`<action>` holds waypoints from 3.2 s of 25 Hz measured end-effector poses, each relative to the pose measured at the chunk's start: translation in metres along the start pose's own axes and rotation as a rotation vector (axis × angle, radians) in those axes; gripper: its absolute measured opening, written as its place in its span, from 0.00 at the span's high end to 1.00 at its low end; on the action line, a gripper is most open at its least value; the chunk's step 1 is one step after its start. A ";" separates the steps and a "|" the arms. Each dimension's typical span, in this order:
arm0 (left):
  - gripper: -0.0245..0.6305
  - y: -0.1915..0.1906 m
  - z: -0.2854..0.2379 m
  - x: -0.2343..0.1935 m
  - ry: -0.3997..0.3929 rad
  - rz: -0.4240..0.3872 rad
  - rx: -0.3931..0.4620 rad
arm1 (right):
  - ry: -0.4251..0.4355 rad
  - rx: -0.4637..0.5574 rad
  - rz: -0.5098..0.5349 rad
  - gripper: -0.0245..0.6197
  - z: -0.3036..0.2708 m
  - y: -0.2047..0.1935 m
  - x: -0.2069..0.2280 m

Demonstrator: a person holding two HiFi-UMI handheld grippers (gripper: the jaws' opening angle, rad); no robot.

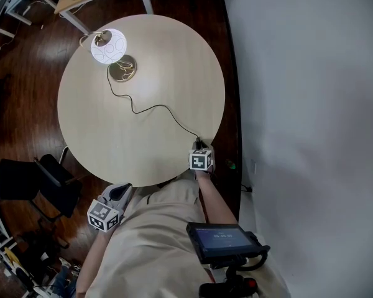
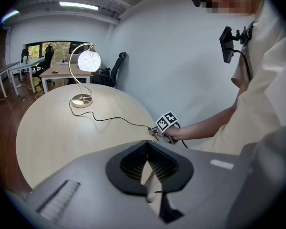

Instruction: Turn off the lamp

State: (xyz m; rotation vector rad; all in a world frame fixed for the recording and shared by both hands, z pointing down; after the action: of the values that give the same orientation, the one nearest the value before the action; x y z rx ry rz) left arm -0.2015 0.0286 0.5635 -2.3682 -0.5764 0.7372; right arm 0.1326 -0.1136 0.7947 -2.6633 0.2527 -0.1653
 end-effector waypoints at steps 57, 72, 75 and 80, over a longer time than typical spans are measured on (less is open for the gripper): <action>0.96 0.000 0.007 -0.017 -0.055 -0.038 0.030 | -0.113 0.083 0.118 0.78 0.022 0.037 -0.013; 0.96 -0.017 0.043 -0.052 -0.075 -0.058 0.150 | -0.155 0.160 0.128 0.78 0.089 0.032 -0.066; 0.96 -0.024 0.054 -0.060 -0.068 -0.053 0.190 | -0.154 0.176 0.153 0.78 0.105 0.029 -0.082; 0.96 -0.046 0.082 -0.077 -0.048 -0.019 0.268 | -0.167 0.198 0.205 0.78 0.128 0.023 -0.110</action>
State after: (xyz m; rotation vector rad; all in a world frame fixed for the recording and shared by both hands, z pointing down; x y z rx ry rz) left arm -0.3204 0.0528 0.5662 -2.1010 -0.4860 0.8113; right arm 0.0424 -0.0561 0.6627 -2.4195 0.4294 0.0928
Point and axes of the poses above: the fingertips, and each gripper's own axes: z backward along the fingers, x to its right, y out of its top, the point moved 10 cm from there along z, backward along the fingers, and after that the axes turned 1 degree about -y, right-handed, at the moved point
